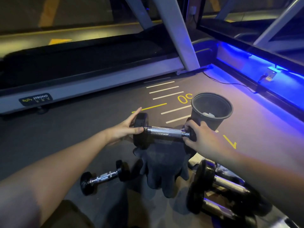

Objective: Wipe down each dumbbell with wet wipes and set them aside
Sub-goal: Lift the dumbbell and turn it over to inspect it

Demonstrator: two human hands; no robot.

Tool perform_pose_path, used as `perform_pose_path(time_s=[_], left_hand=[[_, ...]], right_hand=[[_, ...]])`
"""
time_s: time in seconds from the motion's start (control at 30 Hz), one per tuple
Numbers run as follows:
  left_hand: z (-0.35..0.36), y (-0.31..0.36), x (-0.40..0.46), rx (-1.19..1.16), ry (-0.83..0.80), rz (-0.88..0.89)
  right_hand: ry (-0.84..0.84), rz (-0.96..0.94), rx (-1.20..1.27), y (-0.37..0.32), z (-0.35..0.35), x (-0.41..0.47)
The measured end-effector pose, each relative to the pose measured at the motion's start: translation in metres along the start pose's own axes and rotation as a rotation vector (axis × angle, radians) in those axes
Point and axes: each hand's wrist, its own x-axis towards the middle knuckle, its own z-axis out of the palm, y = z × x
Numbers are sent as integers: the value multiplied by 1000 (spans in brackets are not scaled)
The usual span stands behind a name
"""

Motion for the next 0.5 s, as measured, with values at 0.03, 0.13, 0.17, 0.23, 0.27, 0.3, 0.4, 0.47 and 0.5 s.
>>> perform_pose_path(time_s=[0.03,0.13,0.17,0.23,0.27,0.3,0.4,0.47,0.5], left_hand=[[0,1,0,-62,-4,-34],[2,-1,3,-224,-51,-161],[4,-2,4,-254,-72,-187],[8,-4,6,-293,-97,-197],[9,-4,6,-307,-99,-193],[11,-5,6,-320,-93,-190],[18,-6,2,-340,-37,-190],[23,-6,-2,-308,20,-172],[25,-6,-4,-293,45,-160]], right_hand=[[2,-1,18,1,2,2],[9,-5,84,5,8,6],[12,-5,94,6,9,6],[14,-4,111,7,10,7],[18,-5,118,7,11,7],[23,-8,126,8,11,6],[39,-16,153,10,14,3],[51,-11,159,9,15,2],[56,-7,162,9,15,1]])
